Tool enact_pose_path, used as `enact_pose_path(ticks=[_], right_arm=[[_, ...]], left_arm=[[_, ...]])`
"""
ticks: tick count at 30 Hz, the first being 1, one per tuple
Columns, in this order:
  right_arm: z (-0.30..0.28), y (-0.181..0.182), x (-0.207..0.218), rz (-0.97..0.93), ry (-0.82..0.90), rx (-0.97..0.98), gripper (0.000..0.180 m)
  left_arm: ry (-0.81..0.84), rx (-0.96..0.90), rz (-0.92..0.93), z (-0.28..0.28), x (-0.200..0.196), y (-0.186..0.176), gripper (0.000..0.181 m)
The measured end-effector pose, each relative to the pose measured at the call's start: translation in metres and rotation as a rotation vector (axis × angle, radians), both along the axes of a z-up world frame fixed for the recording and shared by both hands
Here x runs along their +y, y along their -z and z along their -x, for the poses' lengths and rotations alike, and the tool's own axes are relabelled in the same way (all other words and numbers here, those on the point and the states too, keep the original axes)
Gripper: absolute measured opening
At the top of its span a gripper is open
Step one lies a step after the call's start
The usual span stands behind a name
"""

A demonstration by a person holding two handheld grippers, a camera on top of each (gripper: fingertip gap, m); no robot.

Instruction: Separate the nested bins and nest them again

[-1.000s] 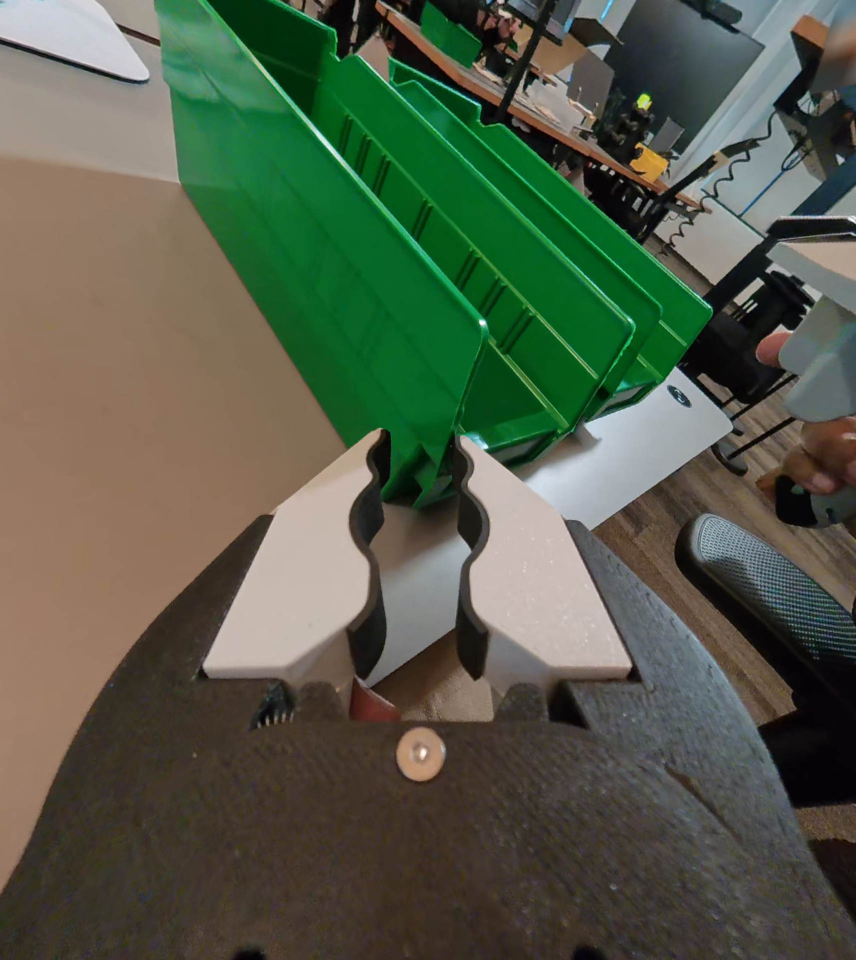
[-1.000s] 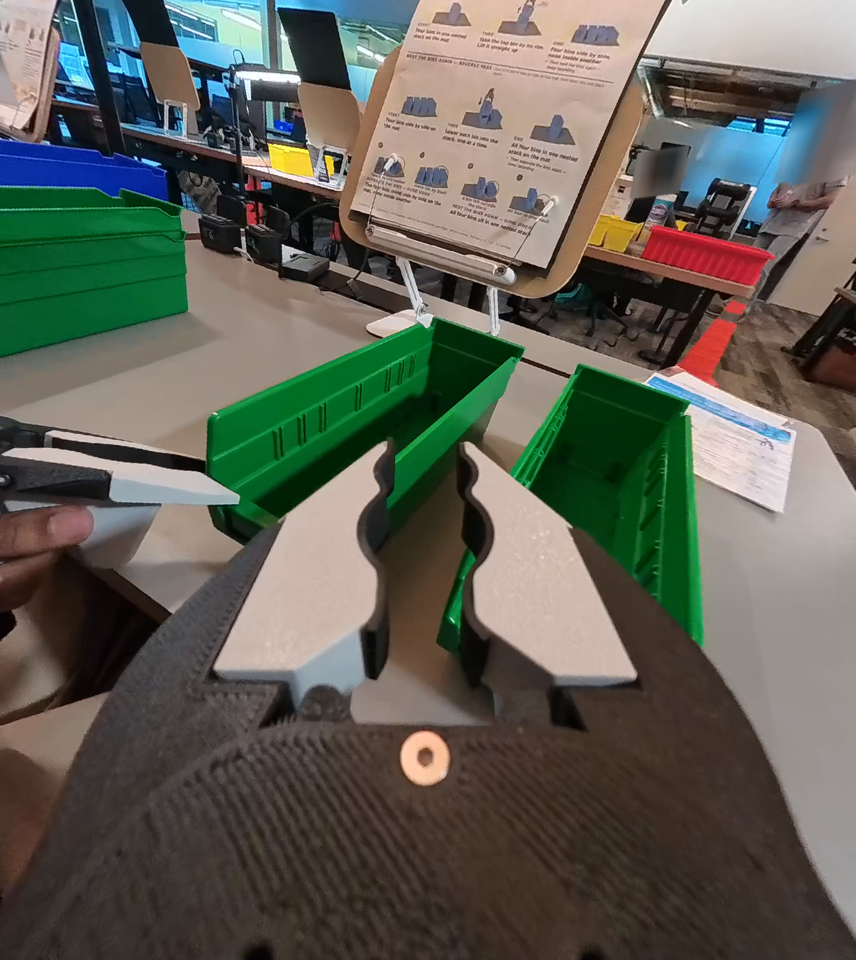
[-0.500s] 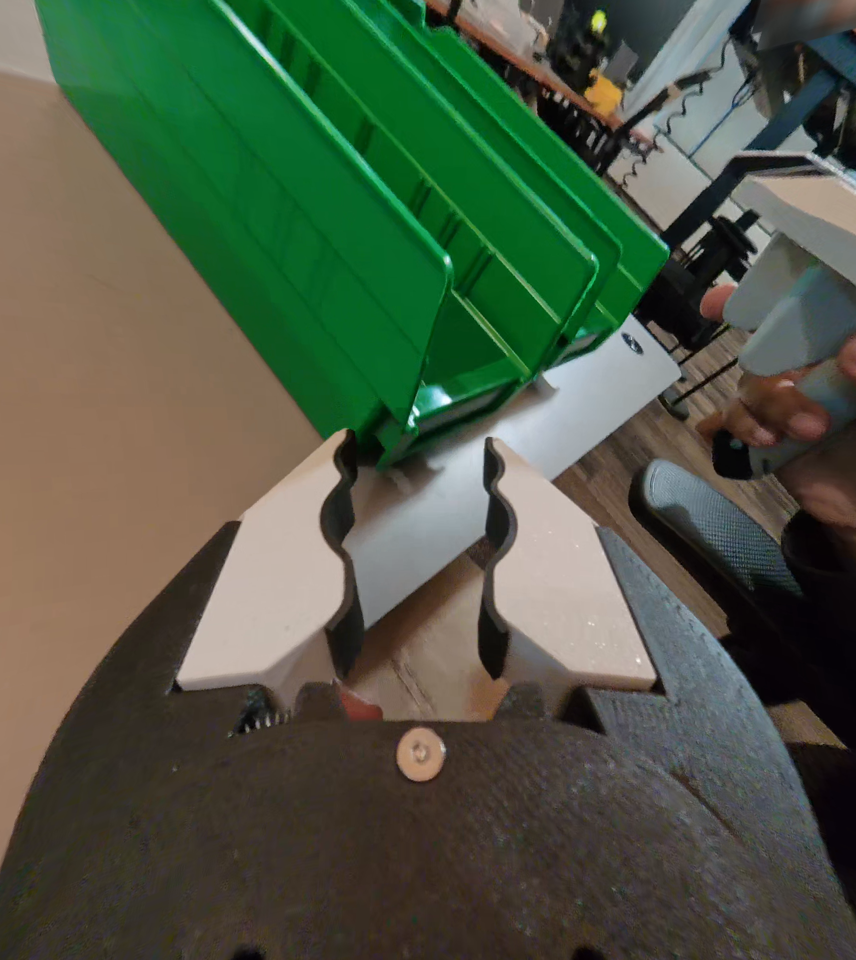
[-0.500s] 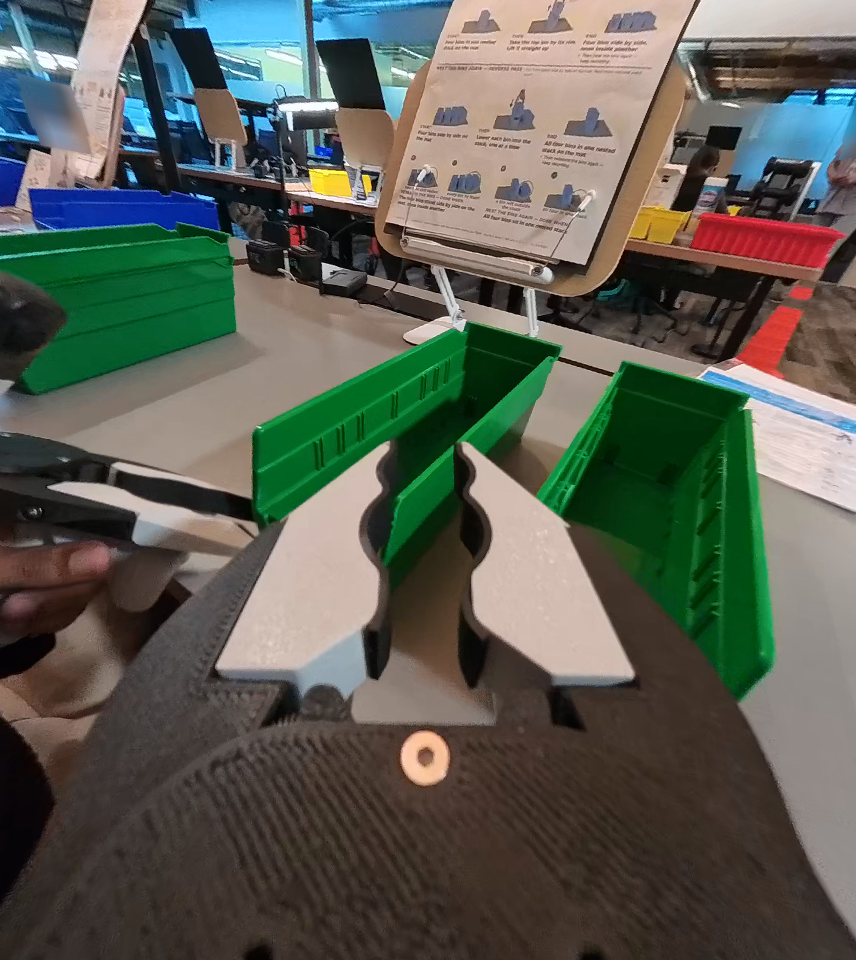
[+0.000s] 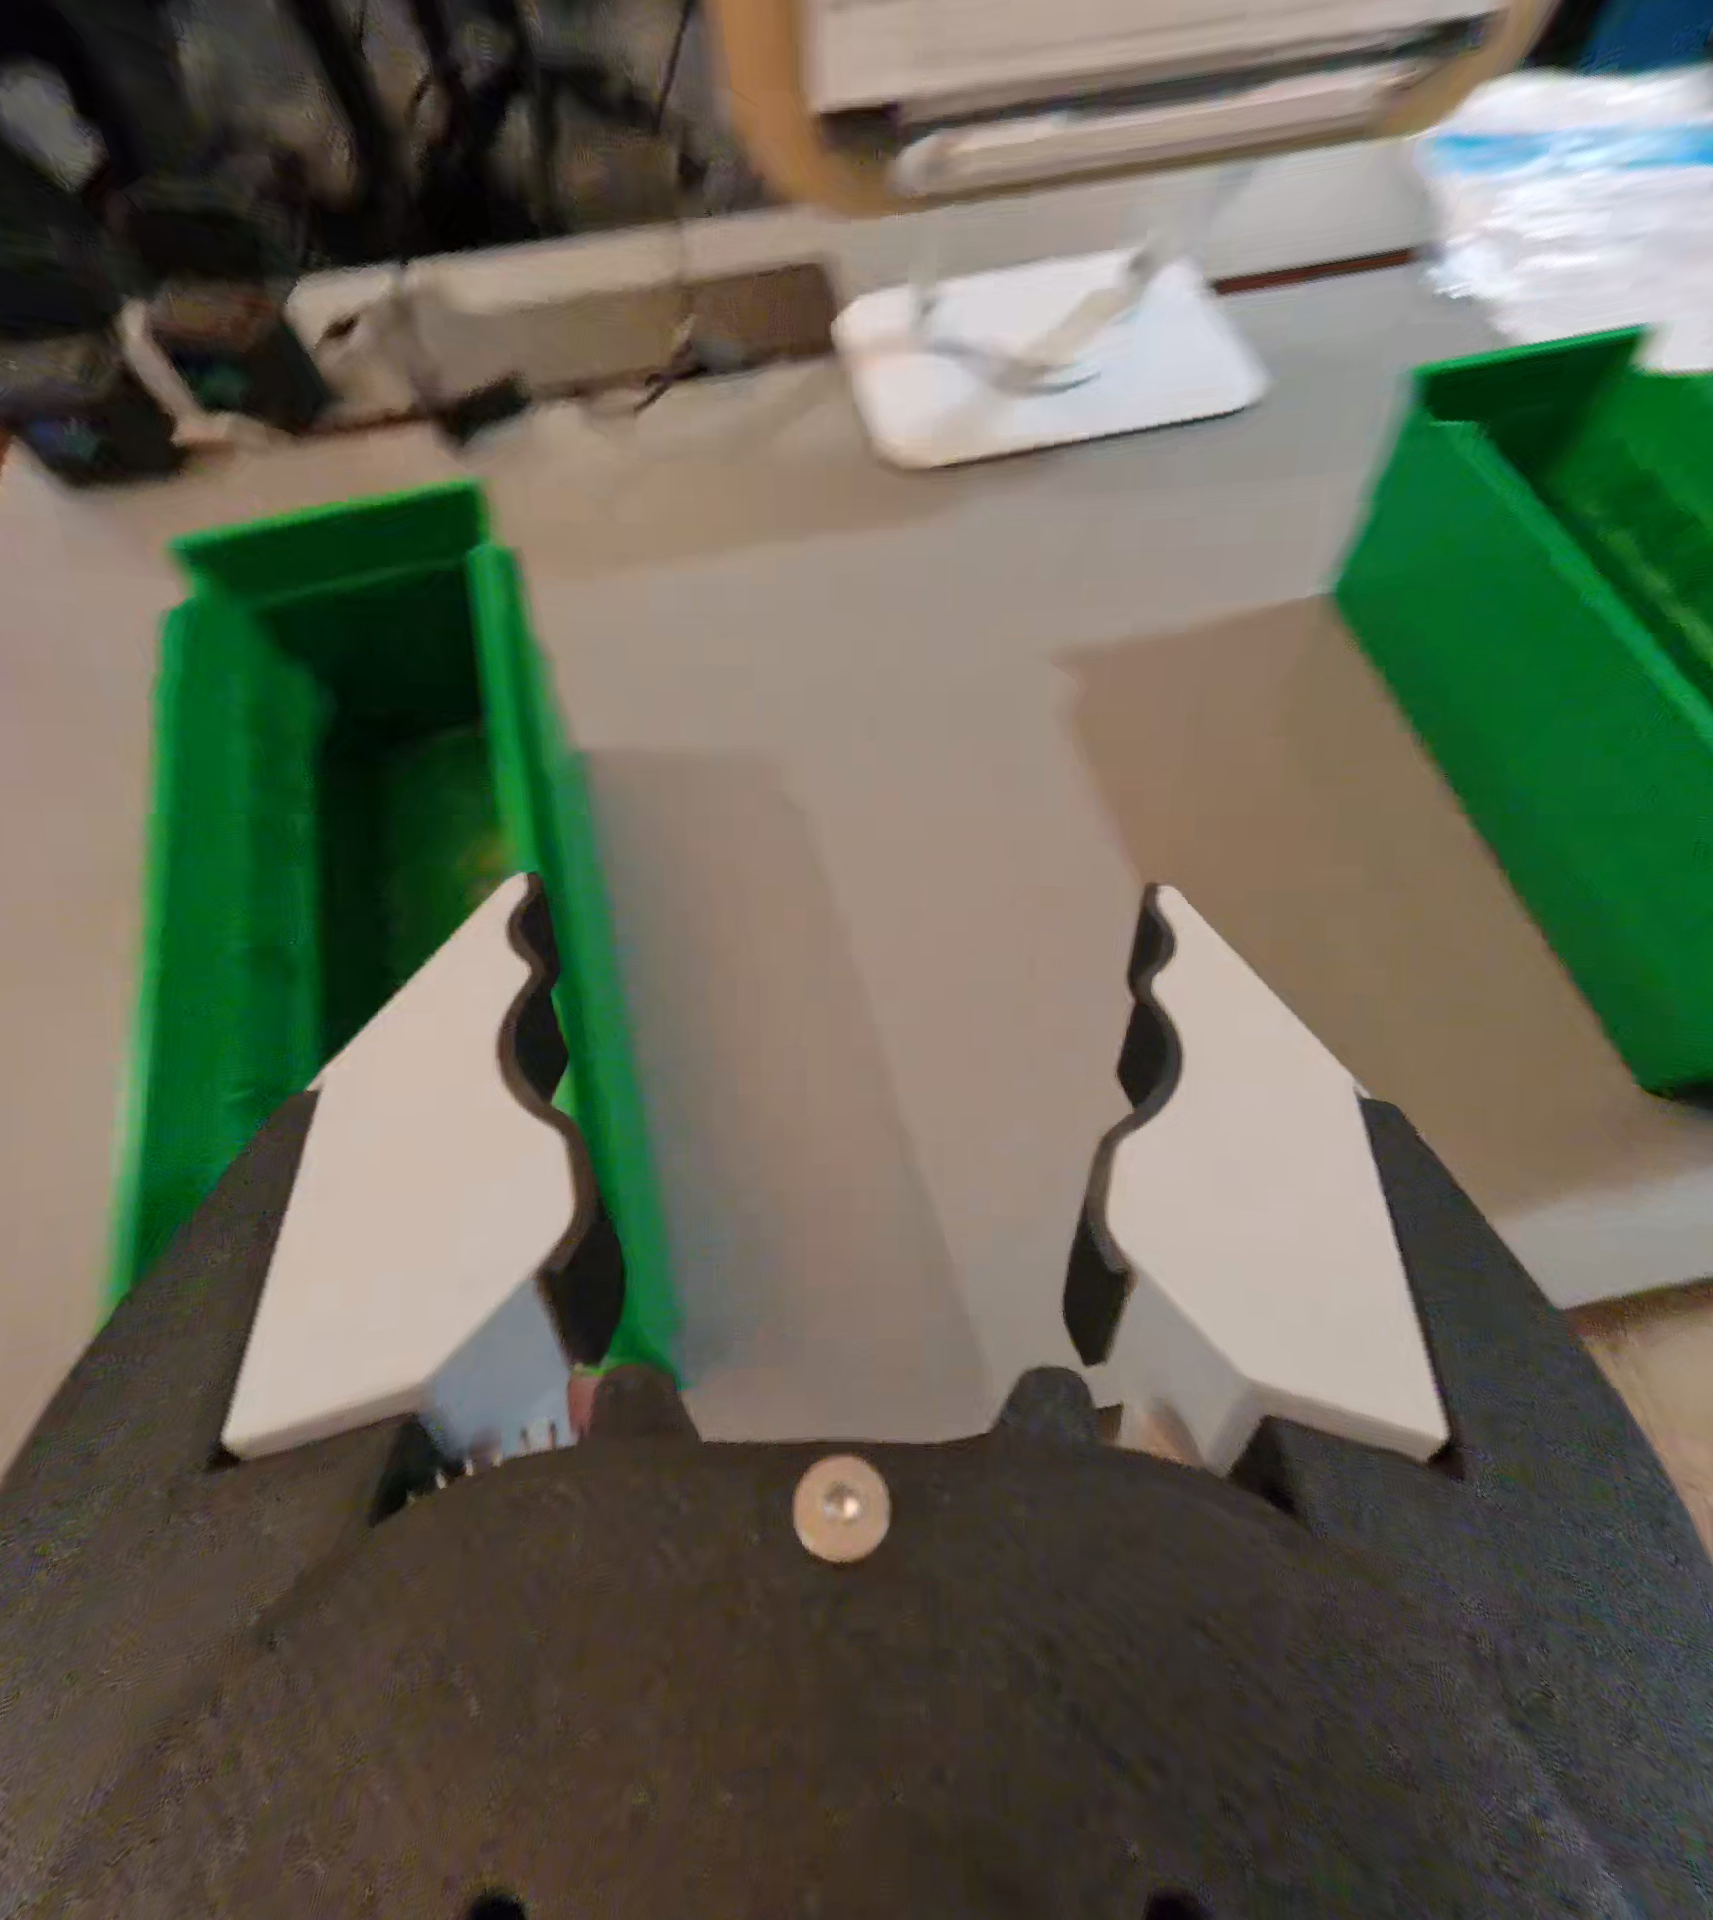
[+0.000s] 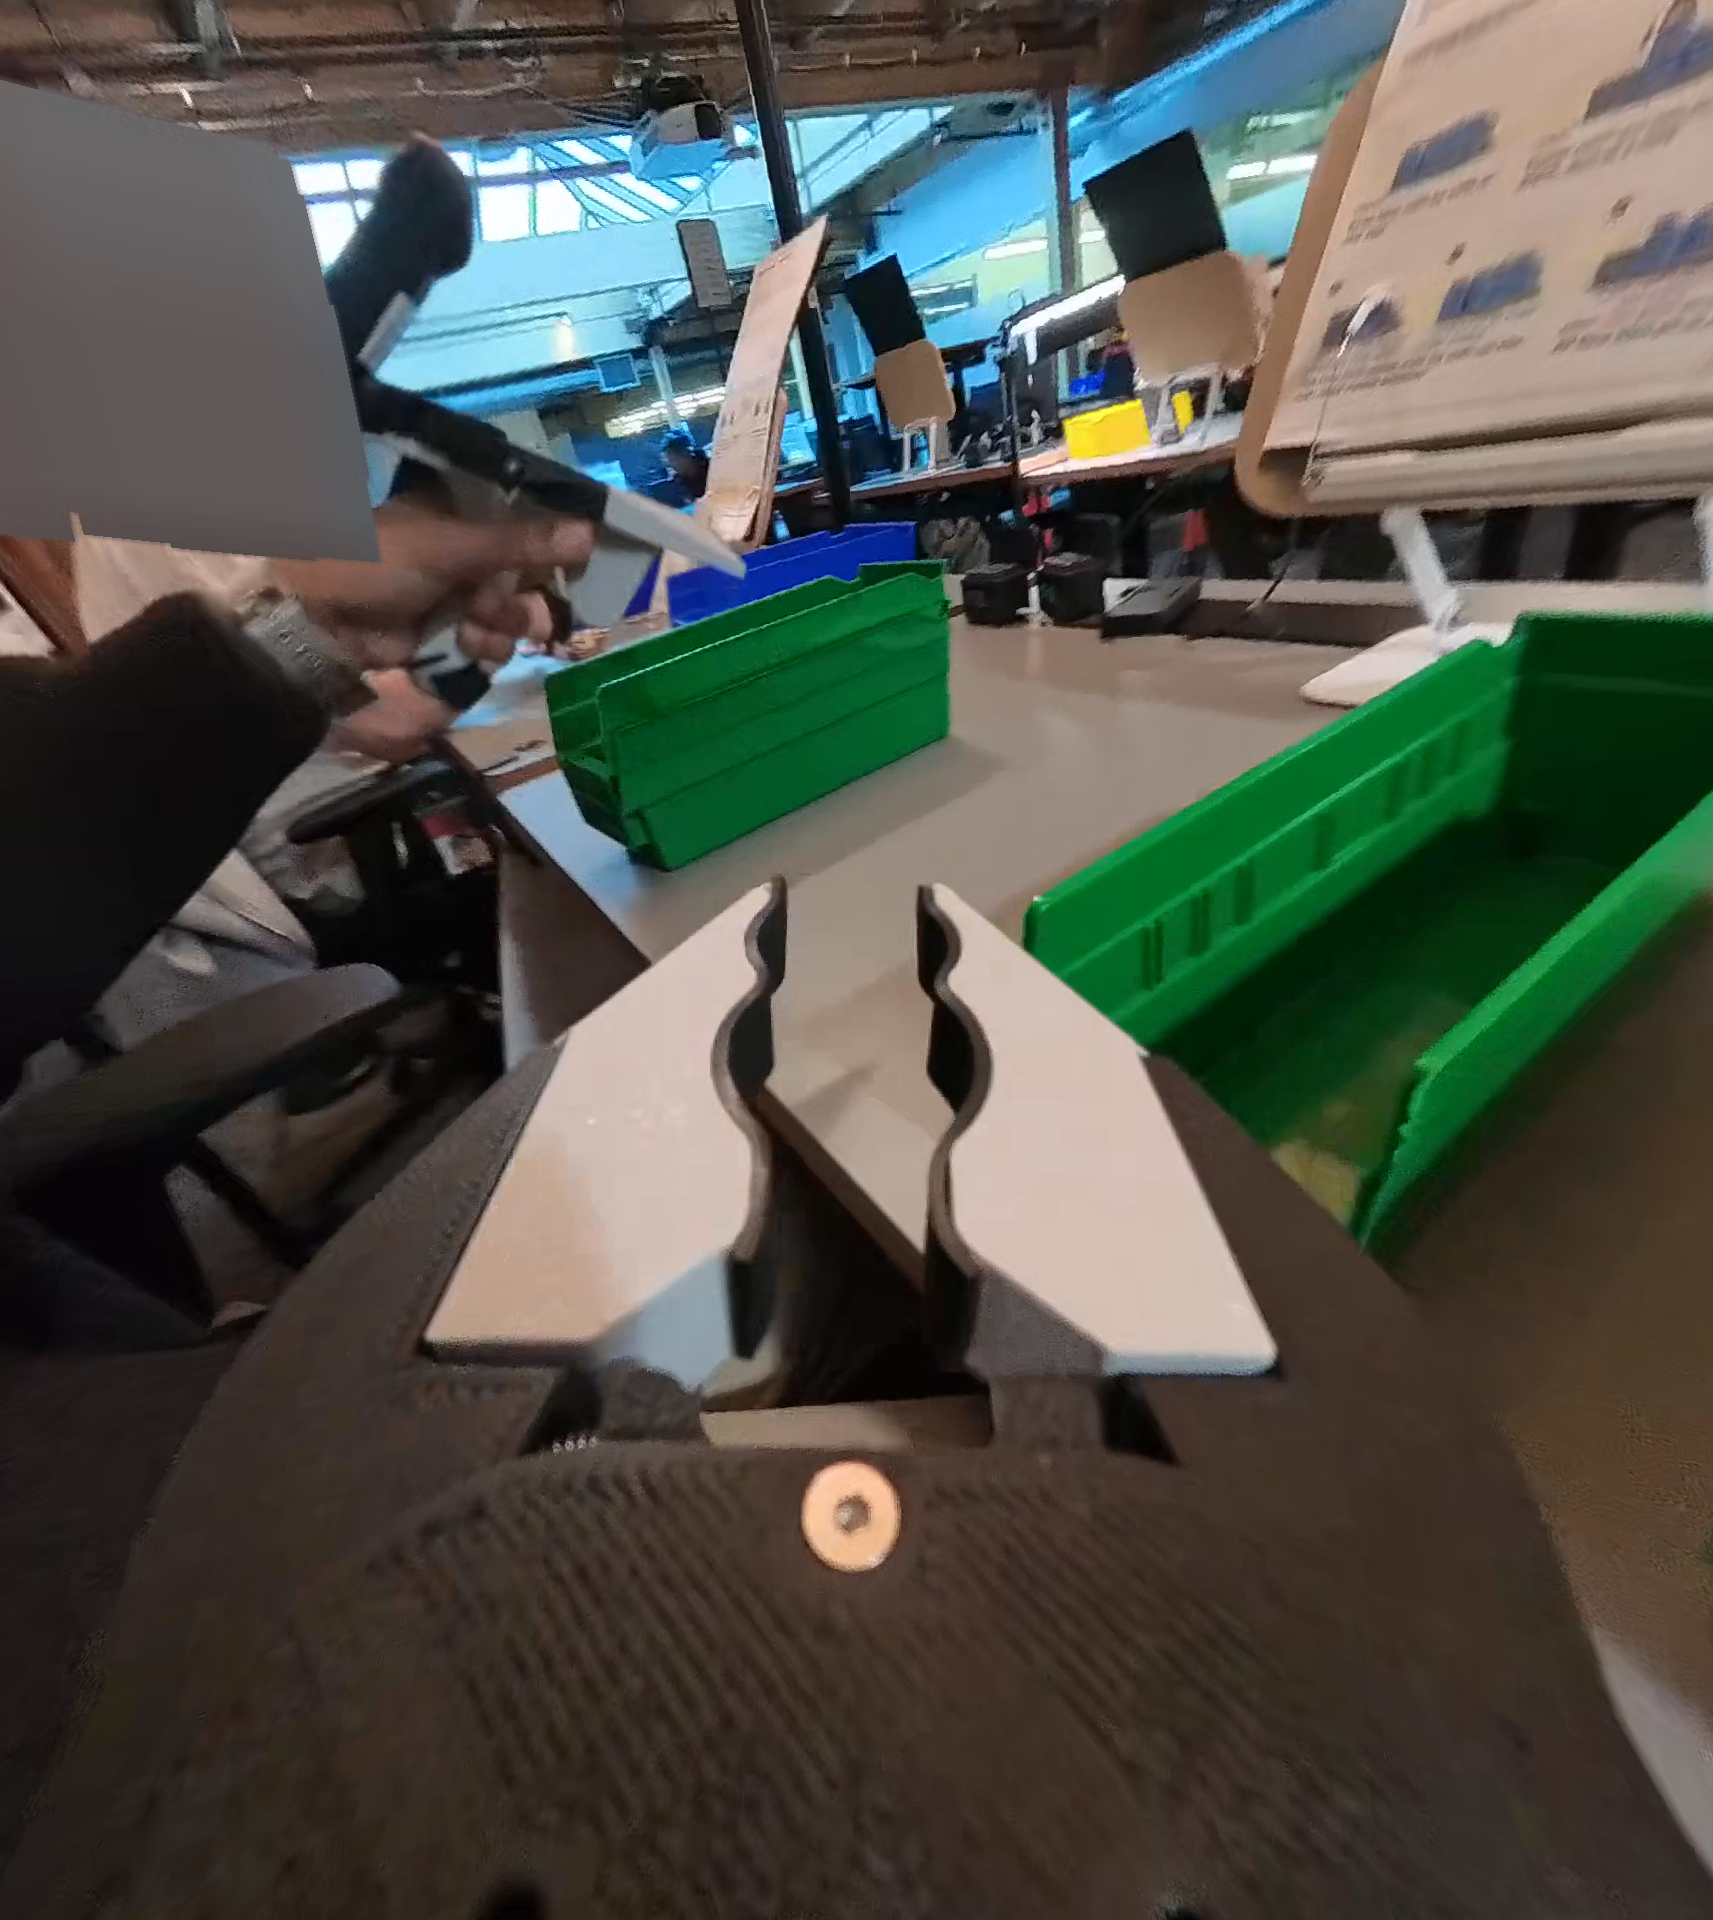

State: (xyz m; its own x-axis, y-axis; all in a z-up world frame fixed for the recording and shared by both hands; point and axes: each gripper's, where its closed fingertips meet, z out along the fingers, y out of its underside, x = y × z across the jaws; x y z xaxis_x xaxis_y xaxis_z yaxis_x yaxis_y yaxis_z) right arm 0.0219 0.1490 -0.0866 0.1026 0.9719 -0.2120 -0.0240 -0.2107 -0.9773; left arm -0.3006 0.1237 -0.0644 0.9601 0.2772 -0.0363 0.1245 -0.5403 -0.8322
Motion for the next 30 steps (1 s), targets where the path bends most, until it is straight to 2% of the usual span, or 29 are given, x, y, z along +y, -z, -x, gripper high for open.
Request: enact_pose_path(ticks=[3, 7, 8, 14, 17, 22, 30], right_arm=[[0.003, 0.003, -0.003, 0.064, -0.031, 0.006, 0.023], [0.001, 0.000, -0.001, 0.044, -0.019, 0.008, 0.023], [0.001, -0.001, -0.001, 0.030, -0.012, 0.004, 0.022], [0.001, 0.001, 0.000, 0.034, -0.021, -0.002, 0.022], [-0.001, 0.000, 0.002, 0.043, -0.018, 0.003, 0.022], [-0.002, -0.003, 0.002, 0.045, -0.020, 0.016, 0.022], [-0.002, -0.003, 0.002, 0.054, -0.024, 0.019, 0.022]], left_arm=[[-0.094, -0.134, 0.213, 0.065, -0.012, 0.023, 0.127], [-0.184, -0.130, 0.470, 0.114, -0.032, 0.062, 0.125], [-0.200, -0.093, 0.481, 0.122, -0.033, 0.062, 0.118], [-0.208, -0.093, 0.475, 0.136, -0.025, 0.056, 0.111], [-0.211, -0.069, 0.463, 0.142, -0.021, 0.047, 0.112], [-0.172, -0.156, 0.580, 0.138, -0.025, 0.068, 0.126], [-0.119, -0.133, 0.533, 0.138, -0.018, 0.066, 0.096]])
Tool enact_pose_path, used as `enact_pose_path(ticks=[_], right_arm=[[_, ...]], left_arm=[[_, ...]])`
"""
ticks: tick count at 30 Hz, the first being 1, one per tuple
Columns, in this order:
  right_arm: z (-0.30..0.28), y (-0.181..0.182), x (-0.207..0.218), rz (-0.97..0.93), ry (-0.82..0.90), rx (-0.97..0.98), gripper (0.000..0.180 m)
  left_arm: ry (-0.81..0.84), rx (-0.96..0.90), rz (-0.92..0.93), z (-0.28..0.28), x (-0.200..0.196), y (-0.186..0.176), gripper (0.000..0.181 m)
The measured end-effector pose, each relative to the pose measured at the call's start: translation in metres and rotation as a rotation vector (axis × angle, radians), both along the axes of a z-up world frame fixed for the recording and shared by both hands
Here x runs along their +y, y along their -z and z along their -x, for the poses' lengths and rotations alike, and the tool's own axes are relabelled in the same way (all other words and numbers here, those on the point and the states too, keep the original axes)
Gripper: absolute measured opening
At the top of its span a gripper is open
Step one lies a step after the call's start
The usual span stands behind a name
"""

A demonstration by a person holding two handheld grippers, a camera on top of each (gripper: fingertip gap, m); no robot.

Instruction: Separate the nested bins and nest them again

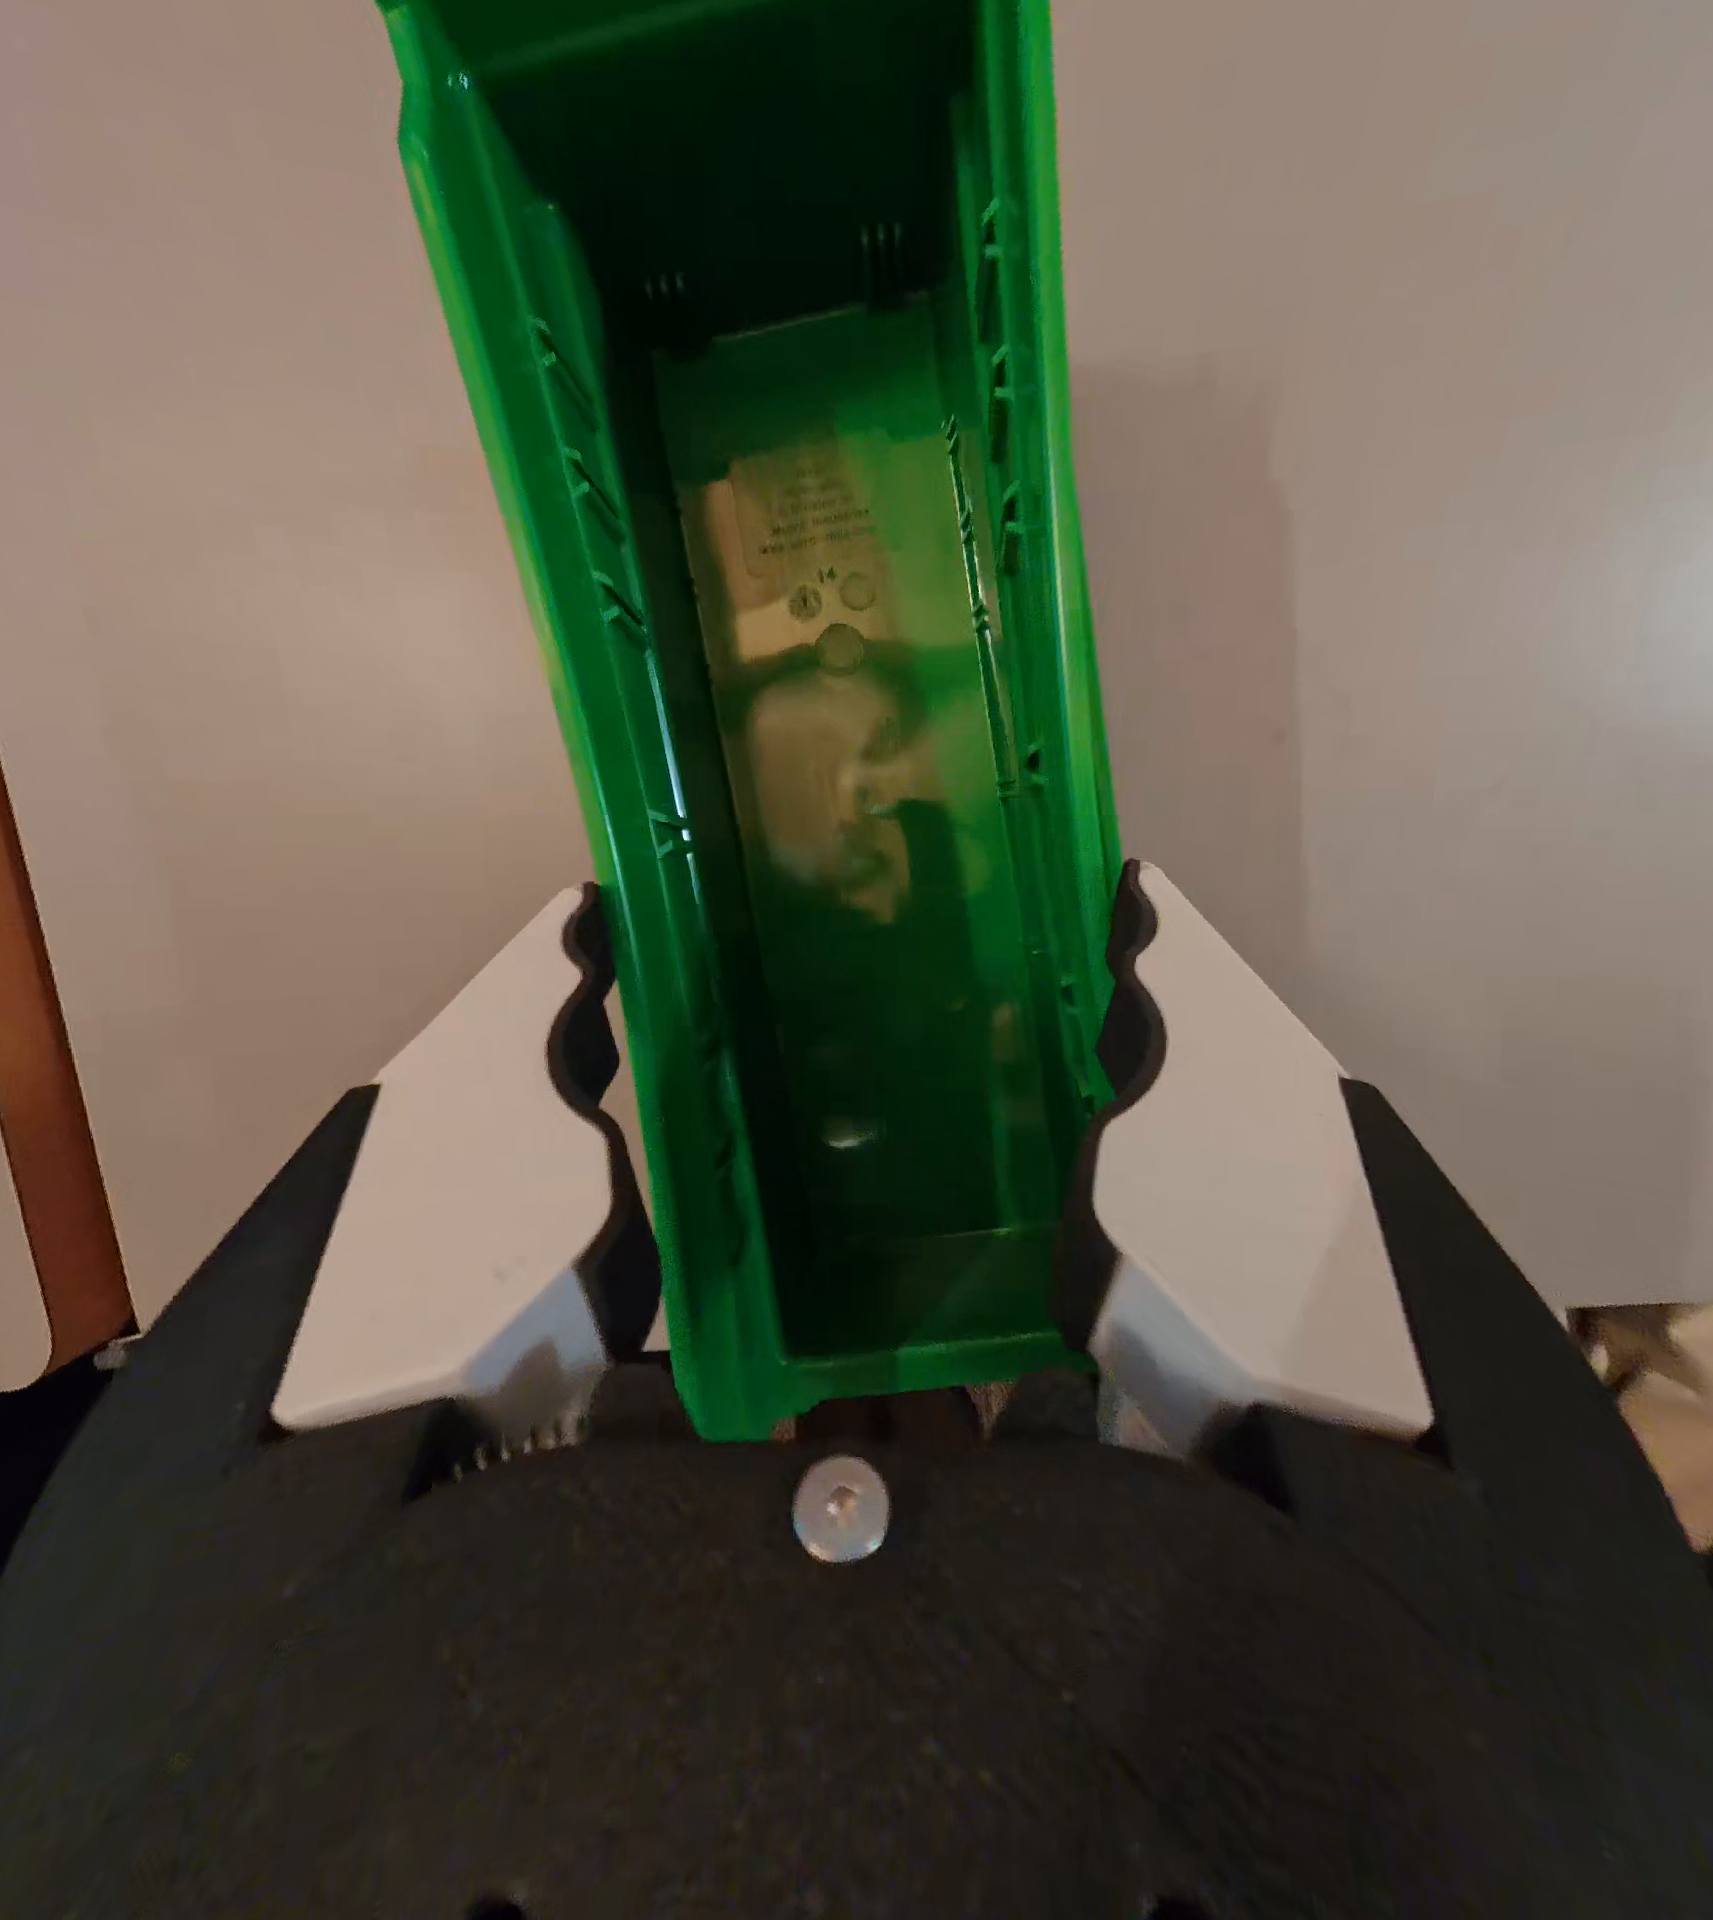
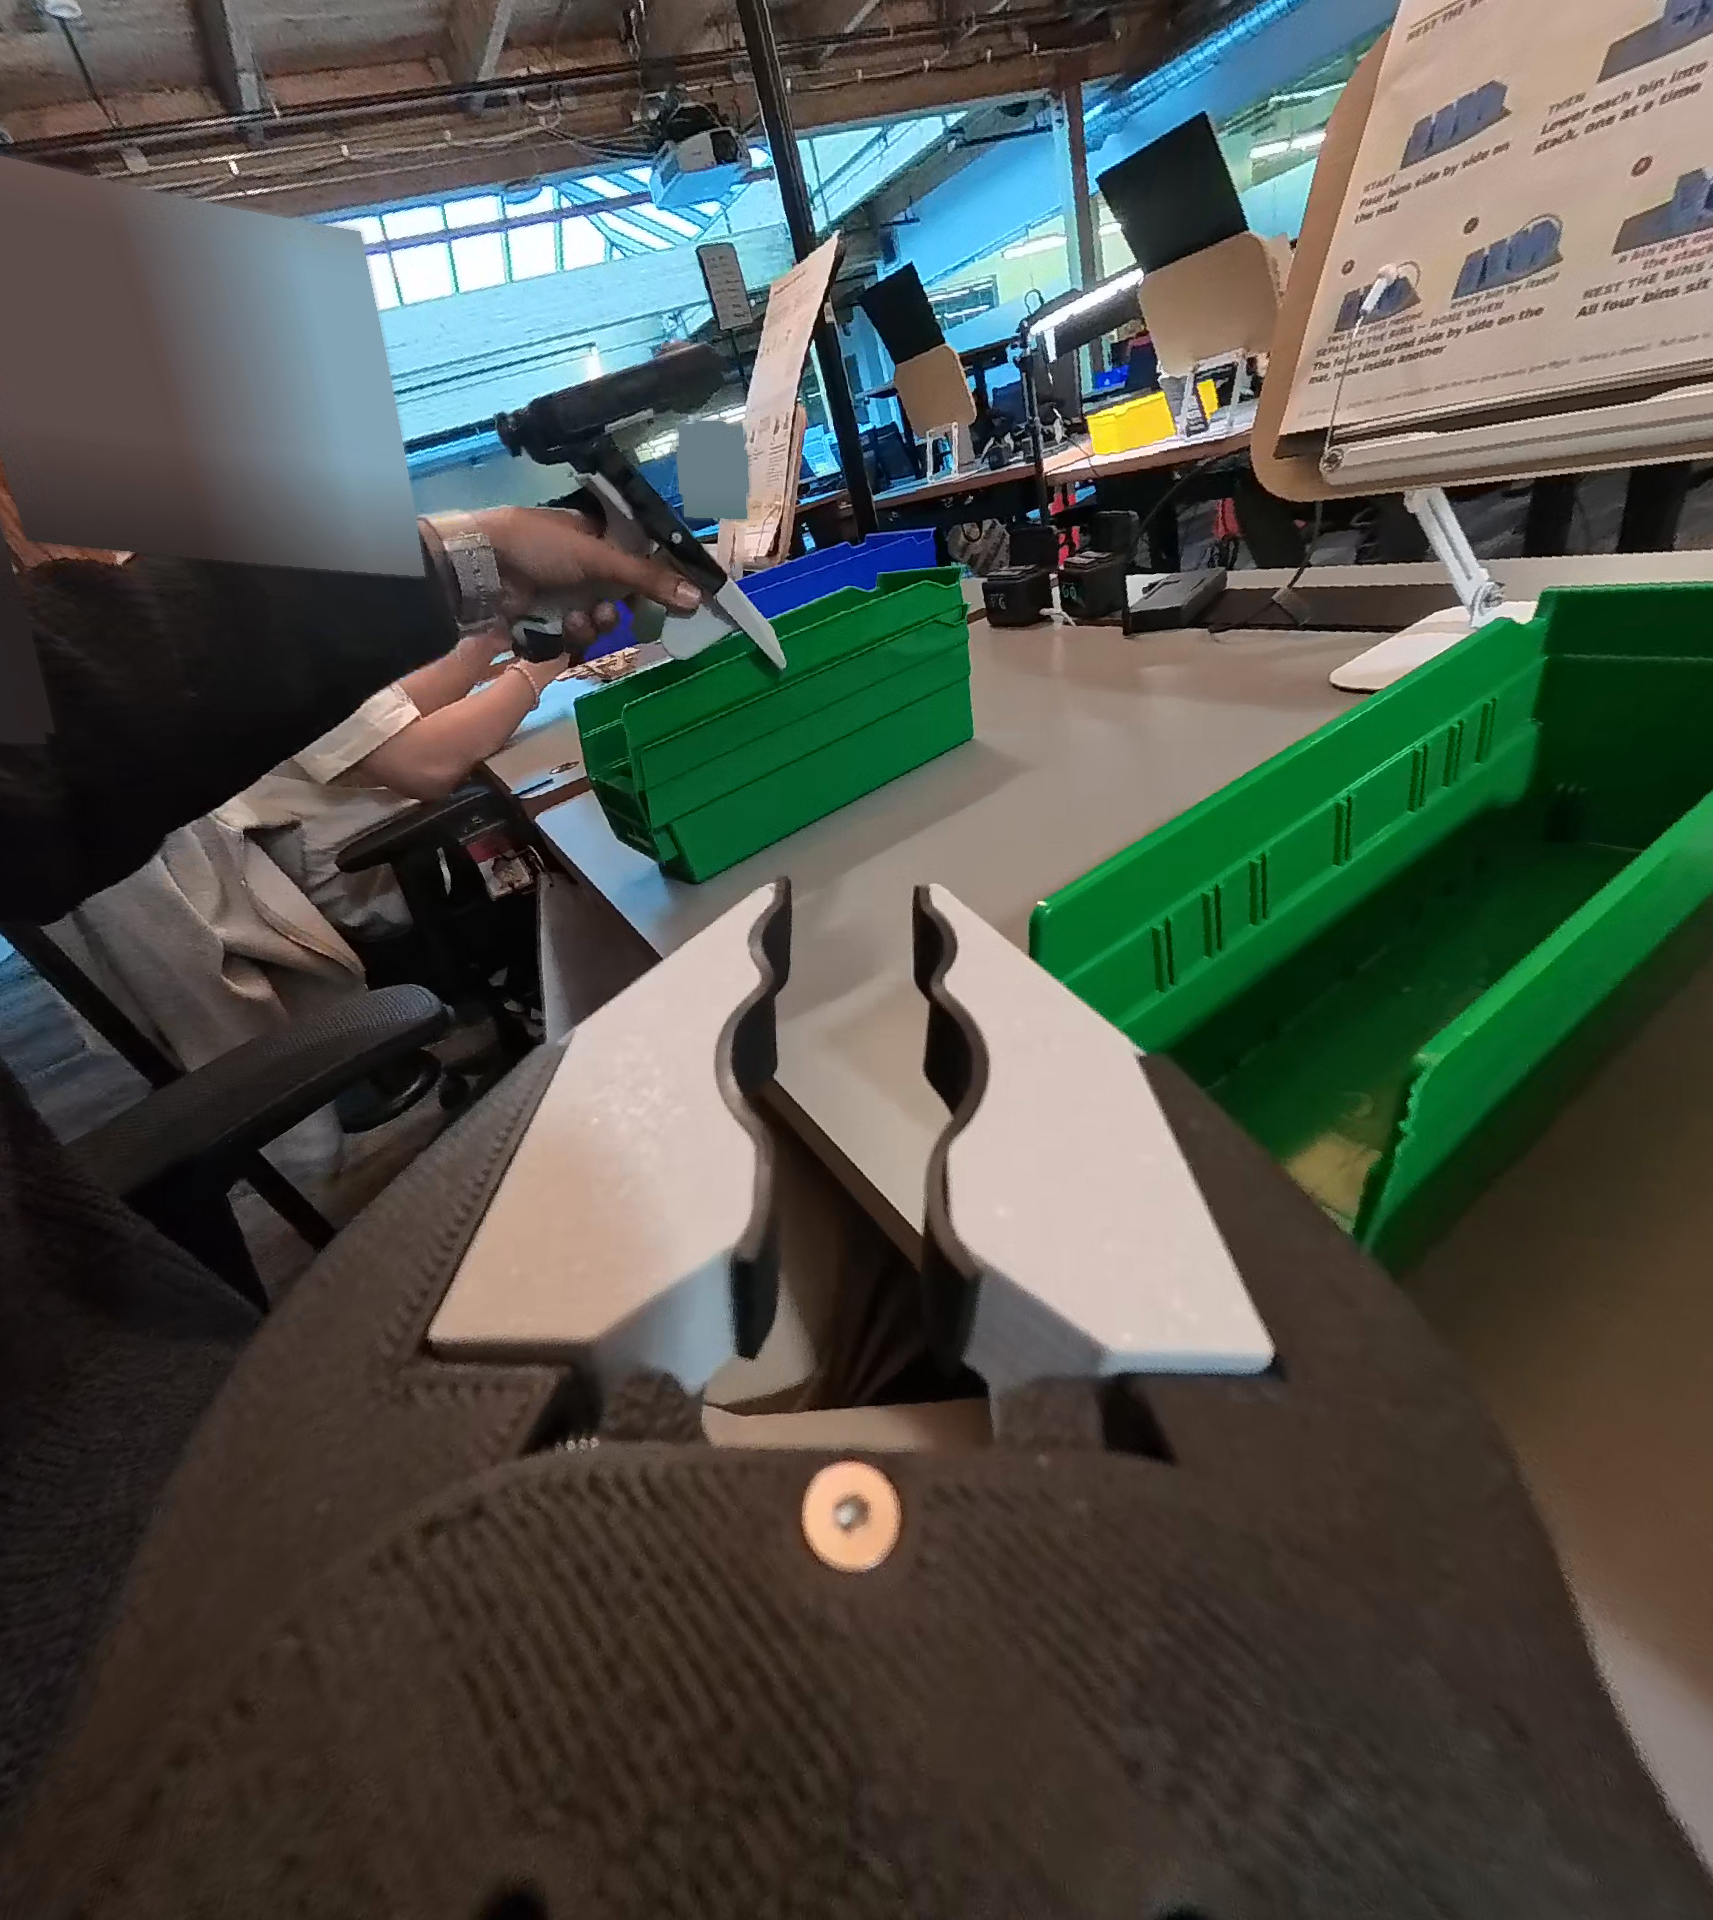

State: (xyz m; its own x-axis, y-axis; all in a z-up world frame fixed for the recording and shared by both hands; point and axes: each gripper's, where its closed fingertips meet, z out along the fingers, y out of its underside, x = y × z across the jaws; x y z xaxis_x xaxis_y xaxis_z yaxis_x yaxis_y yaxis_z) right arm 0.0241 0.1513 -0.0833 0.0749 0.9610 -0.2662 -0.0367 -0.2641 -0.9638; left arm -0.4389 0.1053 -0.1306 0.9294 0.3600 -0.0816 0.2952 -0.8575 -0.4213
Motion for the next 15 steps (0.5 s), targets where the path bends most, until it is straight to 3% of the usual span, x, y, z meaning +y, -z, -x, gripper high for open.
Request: enact_pose_path(ticks=[4, 15], right_arm=[[0.001, 0.002, 0.000, 0.001, -0.001, -0.007, 0.022], [0.005, 0.013, 0.002, 0.032, -0.007, -0.032, 0.023]], left_arm=[[0.000, 0.034, -0.038, 0.004, 0.002, -0.002, 0.087], [-0.019, 0.035, -0.140, 0.017, 0.002, -0.036, 0.087]])
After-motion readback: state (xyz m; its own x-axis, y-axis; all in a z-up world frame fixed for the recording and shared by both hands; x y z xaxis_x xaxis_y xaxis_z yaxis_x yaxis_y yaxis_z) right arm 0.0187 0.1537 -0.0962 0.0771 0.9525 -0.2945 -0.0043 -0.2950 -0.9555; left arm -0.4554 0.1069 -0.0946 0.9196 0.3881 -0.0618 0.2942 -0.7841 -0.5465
